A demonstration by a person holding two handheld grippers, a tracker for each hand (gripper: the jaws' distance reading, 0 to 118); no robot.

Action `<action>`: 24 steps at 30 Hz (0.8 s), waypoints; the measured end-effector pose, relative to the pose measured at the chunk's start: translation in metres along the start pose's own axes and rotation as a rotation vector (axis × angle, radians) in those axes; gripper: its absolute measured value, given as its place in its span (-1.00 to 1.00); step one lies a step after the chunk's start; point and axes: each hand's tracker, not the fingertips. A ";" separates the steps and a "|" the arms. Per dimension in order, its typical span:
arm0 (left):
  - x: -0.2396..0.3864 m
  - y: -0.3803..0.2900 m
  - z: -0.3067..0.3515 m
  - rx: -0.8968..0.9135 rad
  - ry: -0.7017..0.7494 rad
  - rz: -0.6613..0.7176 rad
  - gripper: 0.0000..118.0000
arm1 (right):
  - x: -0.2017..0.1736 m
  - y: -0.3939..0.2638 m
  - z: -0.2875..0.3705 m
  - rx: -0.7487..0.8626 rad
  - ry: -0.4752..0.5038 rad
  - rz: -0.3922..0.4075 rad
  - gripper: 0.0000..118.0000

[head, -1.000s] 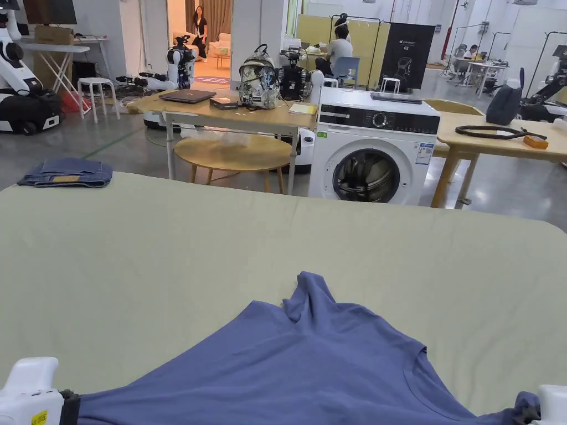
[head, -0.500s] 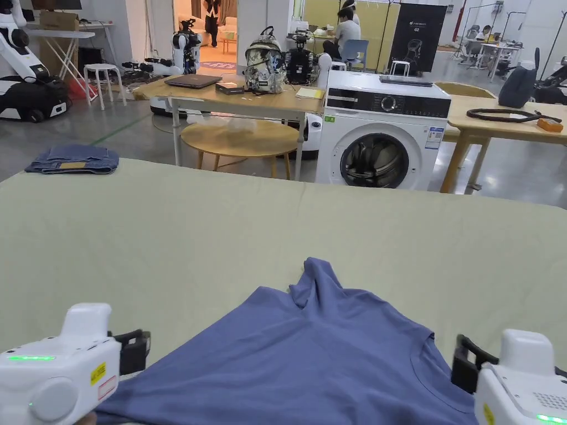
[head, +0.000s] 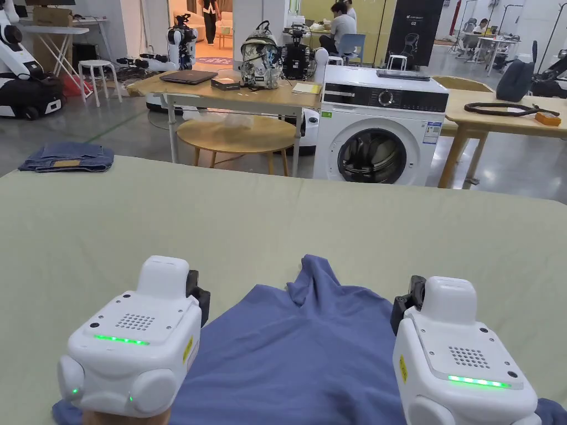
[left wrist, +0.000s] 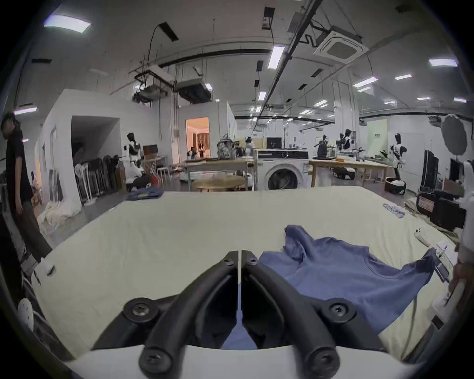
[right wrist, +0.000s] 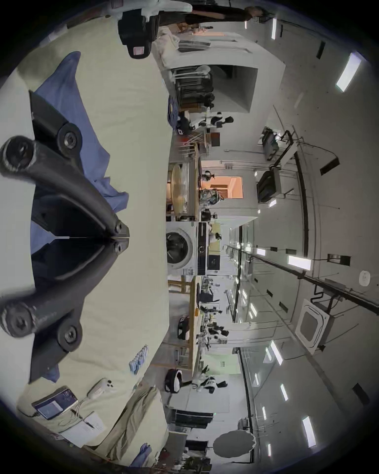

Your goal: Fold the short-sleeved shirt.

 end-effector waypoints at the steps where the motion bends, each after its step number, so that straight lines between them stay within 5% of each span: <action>1: 0.001 0.000 0.000 0.003 0.001 0.000 -1.00 | 0.000 -0.001 -0.001 0.004 0.002 0.002 -1.00; 7: -0.014 -0.006 -0.001 -0.033 0.009 0.039 -1.00 | -0.005 -0.008 -0.003 0.000 0.022 0.010 -1.00; 22: -0.169 -0.070 -0.004 -0.508 0.084 0.404 -1.00 | -0.014 -0.040 -0.026 -0.149 0.099 0.032 -1.00; 24: -0.184 -0.073 -0.010 -0.571 0.079 0.438 -0.79 | -0.016 -0.043 -0.027 -0.159 0.107 0.039 -1.00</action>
